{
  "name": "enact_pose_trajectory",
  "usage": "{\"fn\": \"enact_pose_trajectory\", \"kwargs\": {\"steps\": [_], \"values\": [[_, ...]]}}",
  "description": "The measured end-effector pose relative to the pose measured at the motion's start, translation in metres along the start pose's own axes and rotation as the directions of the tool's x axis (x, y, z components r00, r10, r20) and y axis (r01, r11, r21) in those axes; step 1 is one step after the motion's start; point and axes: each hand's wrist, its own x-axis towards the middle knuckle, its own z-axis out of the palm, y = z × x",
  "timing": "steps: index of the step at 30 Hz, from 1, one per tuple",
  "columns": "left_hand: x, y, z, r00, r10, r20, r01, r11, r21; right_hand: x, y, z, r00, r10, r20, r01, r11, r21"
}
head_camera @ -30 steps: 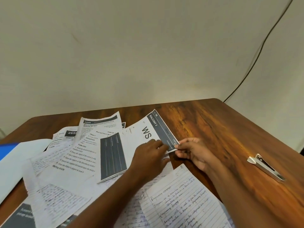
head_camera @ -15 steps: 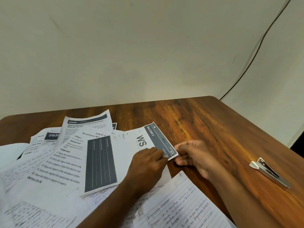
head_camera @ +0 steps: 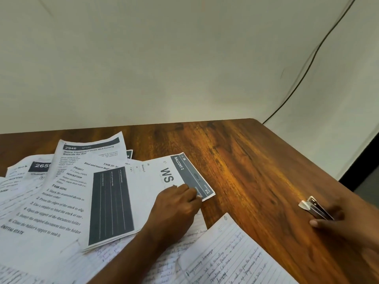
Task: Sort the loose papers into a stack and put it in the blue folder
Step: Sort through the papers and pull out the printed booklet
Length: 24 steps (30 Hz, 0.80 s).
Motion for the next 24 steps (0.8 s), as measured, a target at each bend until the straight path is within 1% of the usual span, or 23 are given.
{"fn": "enact_pose_trajectory", "kwargs": {"steps": [2, 4, 6, 8, 10, 14, 16, 19, 20, 22, 24], "values": [[0.0, 0.0, -0.001, 1.0, 0.005, -0.004, -0.005, 1.0, -0.002, -0.018, -0.015, -0.004, 0.996, 0.003, -0.091, 0.002, 0.999, 0.051], [0.0, 0.001, -0.001, 1.0, 0.007, -0.005, -0.007, 1.0, -0.003, -0.024, -0.022, -0.003, 0.991, 0.007, -0.136, 0.006, 0.996, 0.092], [0.0, 0.001, -0.001, 1.0, 0.008, -0.01, -0.008, 1.0, -0.004, -0.024, -0.028, -0.002, 0.994, -0.015, -0.111, 0.033, 0.987, 0.16], [0.0, 0.001, -0.001, 1.0, 0.003, -0.012, -0.004, 1.0, -0.008, -0.021, -0.035, -0.002, 0.995, -0.084, -0.061, 0.097, 0.962, 0.254], [0.0, 0.001, -0.001, 1.0, -0.003, -0.011, 0.003, 1.0, -0.013, -0.016, -0.045, 0.001, 0.992, -0.121, -0.04, 0.128, 0.938, 0.323], [0.0, 0.001, -0.002, 1.0, -0.008, -0.009, 0.007, 1.0, -0.02, -0.002, -0.057, 0.011, 0.989, -0.139, -0.054, 0.149, 0.93, 0.337], [0.001, 0.001, -0.003, 1.0, -0.005, -0.016, 0.005, 1.0, -0.025, 0.0, -0.068, 0.014, 0.98, -0.191, -0.062, 0.201, 0.915, 0.35], [0.002, 0.0, -0.002, 1.0, -0.014, -0.024, 0.013, 0.999, -0.03, -0.016, -0.098, 0.015, 0.949, -0.297, -0.104, 0.311, 0.838, 0.449], [0.002, 0.0, -0.002, 1.0, -0.018, -0.026, 0.017, 0.999, -0.032, -0.027, -0.111, 0.015, 0.94, -0.326, -0.097, 0.33, 0.808, 0.488], [0.002, 0.0, -0.002, 0.999, -0.02, -0.028, 0.019, 0.999, -0.03, -0.049, -0.138, 0.014, 0.929, -0.369, -0.042, 0.321, 0.74, 0.591], [0.002, 0.0, -0.002, 0.999, -0.017, -0.028, 0.016, 0.999, -0.032, -0.067, -0.16, 0.016, 0.926, -0.374, 0.037, 0.247, 0.68, 0.69]]}}
